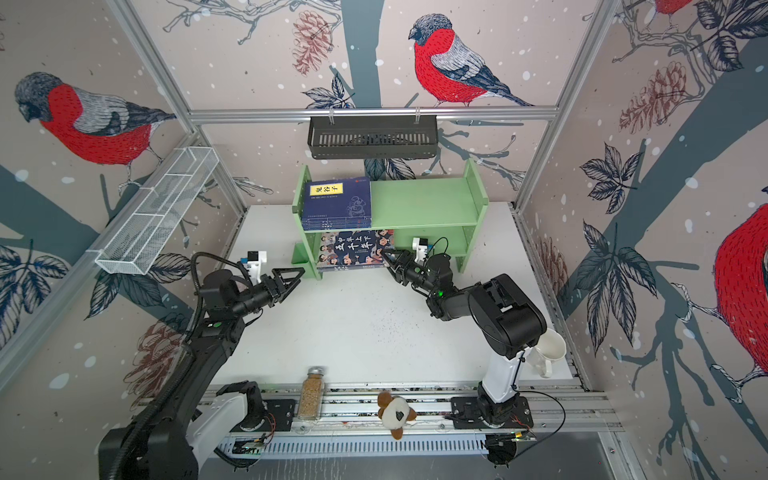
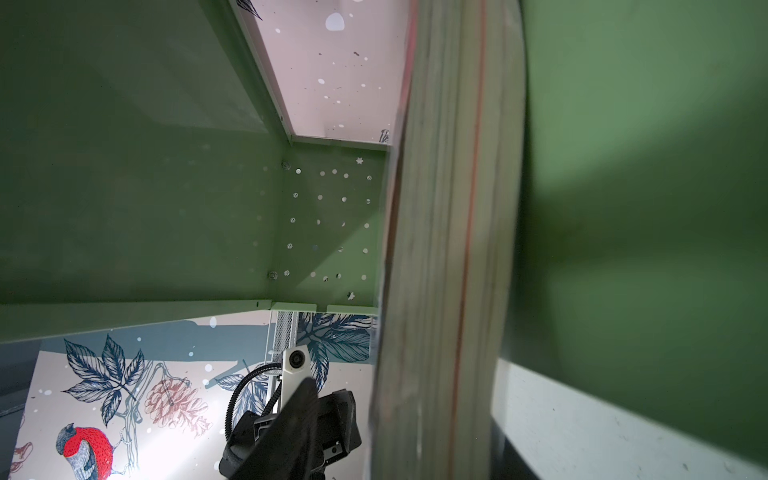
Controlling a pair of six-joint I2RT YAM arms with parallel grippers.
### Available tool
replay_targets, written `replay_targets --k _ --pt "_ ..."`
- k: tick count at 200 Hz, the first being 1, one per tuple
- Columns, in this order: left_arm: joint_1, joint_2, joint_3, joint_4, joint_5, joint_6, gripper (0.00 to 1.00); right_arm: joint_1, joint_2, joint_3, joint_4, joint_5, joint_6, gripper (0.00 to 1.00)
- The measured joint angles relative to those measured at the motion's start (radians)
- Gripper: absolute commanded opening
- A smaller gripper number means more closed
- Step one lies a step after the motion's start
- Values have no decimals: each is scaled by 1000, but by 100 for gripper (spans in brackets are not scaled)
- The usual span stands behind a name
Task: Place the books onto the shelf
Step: 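Slide the book farther into the lower shelf space with both grippers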
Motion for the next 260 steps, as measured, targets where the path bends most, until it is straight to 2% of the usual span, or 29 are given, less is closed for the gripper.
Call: replay_targets --k 32,65,121,149,186,260 --pt "0 2 25 -47 -31 27 76 5 -22 -14 -19 18 -1 62" --pt "0 22 86 -139 -100 108 74 8 -51 -10 -105 42 -4 64" --pt "0 66 156 -278 -199 208 73 14 -119 74 -385 82 -66 69" --pt "0 82 163 -280 -191 210 72 12 -150 107 -526 111 -119 71" --pt "0 86 169 -249 -182 217 71 -2 -158 106 -615 132 -160 72" --pt "0 80 117 -242 -220 450 68 -1 -208 88 -646 132 -191 73"
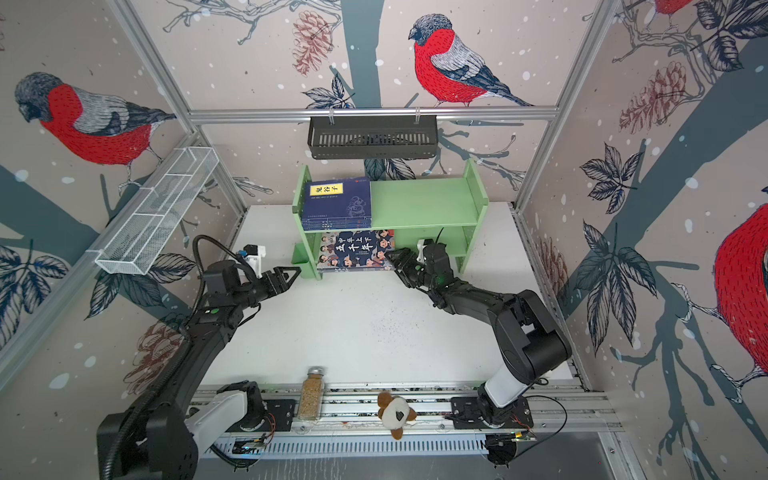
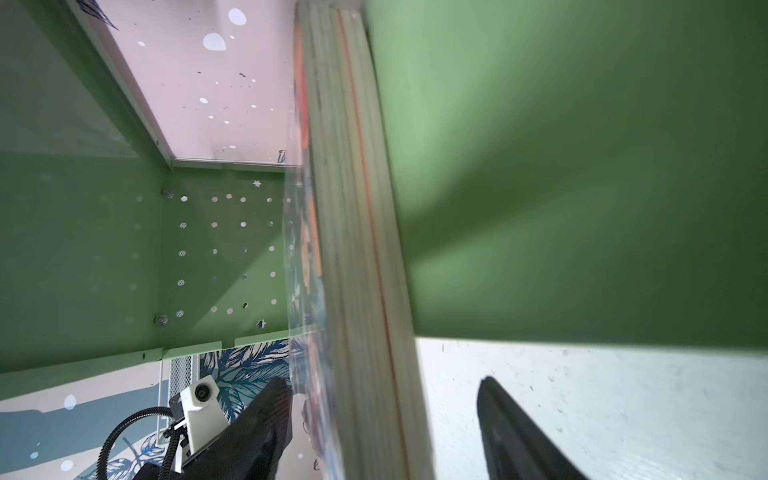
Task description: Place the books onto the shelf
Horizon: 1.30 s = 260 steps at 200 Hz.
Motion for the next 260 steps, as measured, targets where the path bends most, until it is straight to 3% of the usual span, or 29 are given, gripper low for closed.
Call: replay_targets --k 42,85,111,135,163,183,222,260 --pt "-1 3 -12 4 5 120 65 0 -55 -28 -27 -1 -38 71" --pt "-35 23 -39 13 -1 164 65 -1 -103 -72 -52 -1 -51 68" --pt "-58 48 -45 30 -5 185 64 -2 -138 -103 -50 0 -59 59" --pt "-76 88 -34 51 -22 196 60 -2 -165 -132 -51 3 -70 40" --pt "-87 160 1 82 -46 191 49 -2 -175 -149 -48 3 -70 27" --pt "-94 212 27 89 -46 170 45 -2 -172 -152 -42 3 -70 23" --pt "-114 227 34 97 -45 155 50 0 -142 -166 -16 2 -66 19" --pt "-120 227 30 104 -47 176 40 0 -86 -159 31 -5 -45 17"
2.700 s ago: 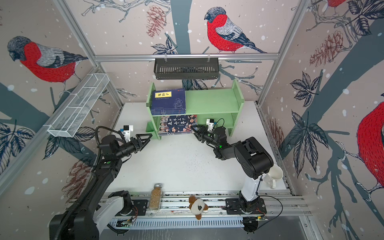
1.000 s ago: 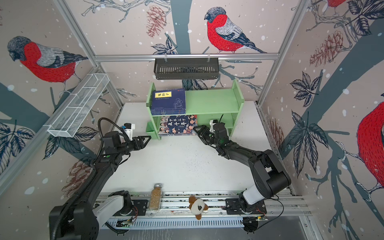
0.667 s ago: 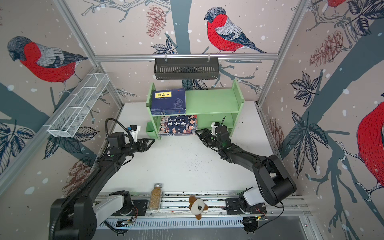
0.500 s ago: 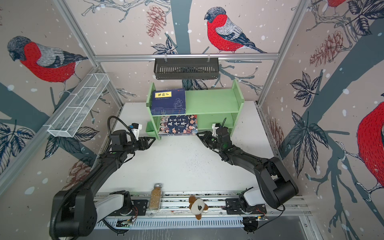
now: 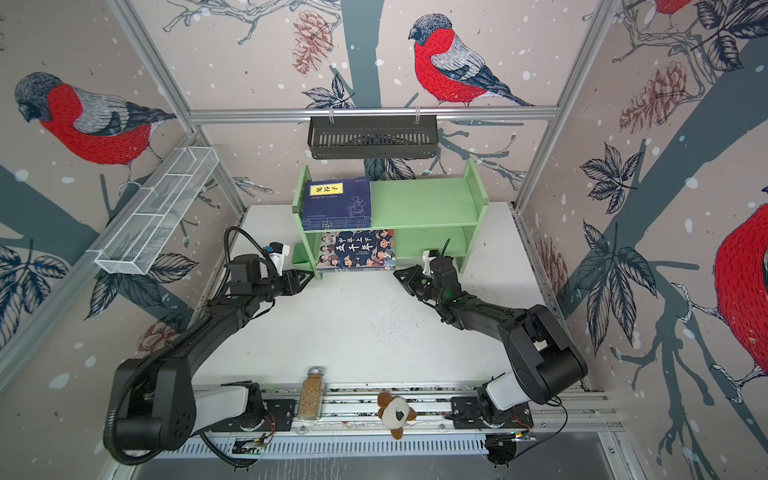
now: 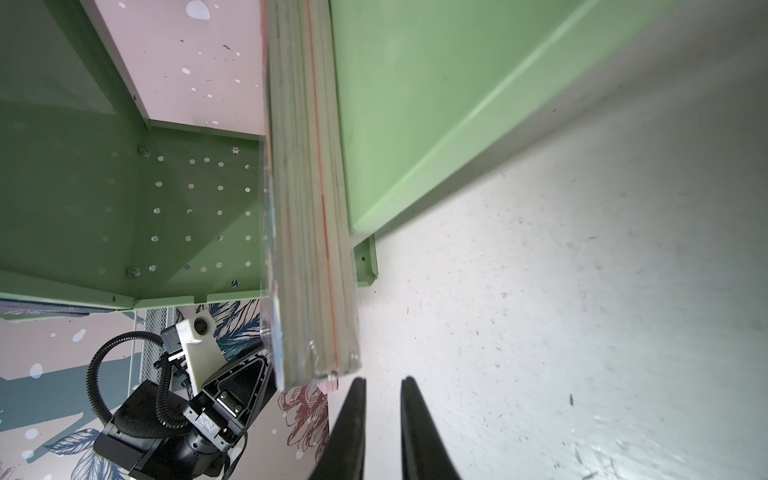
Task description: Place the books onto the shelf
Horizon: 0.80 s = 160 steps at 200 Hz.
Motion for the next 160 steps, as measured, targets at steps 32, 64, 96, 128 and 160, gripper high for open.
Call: replay_targets --k 32,64,96,128,160 --pt "-5 5 -4 0 0 21 26 1 36 9 34 -13 2 15" --pt "-15 8 -5 1 0 28 35 2 55 27 42 -18 6 15" --pt "-20 21 -6 12 0 28 37 3 70 43 45 -19 7 15" --pt "-28 41 0 35 3 24 39 5 91 58 56 -20 24 15" --pt "-48 59 12 54 10 20 39 9 107 69 63 -22 28 15"
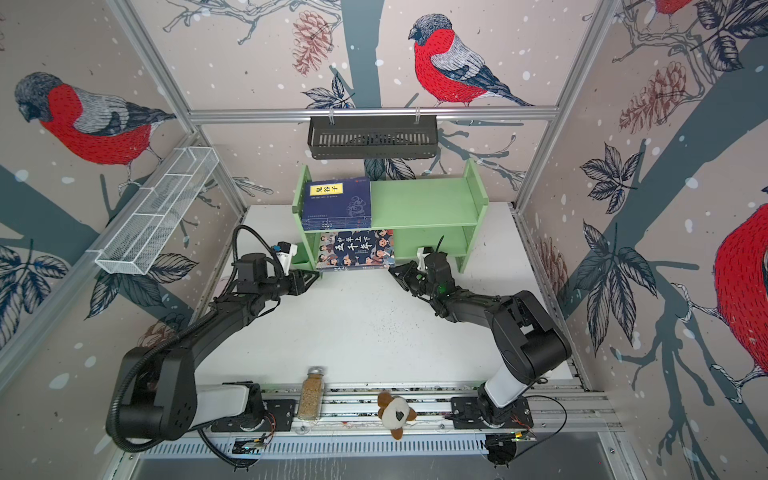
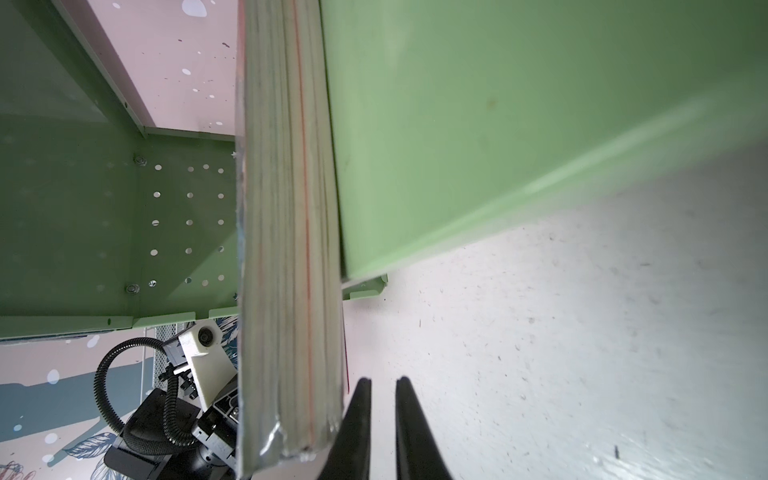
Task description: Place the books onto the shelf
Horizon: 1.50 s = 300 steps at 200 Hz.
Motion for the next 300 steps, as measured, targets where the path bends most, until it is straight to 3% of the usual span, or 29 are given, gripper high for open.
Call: replay_targets --k 247,300 --pt "-11 27 65 5 -95 -18 31 11 92 84 44 -22 22 20" --pt "-11 8 65 -5 -117 -18 32 11 86 77 42 -22 25 34"
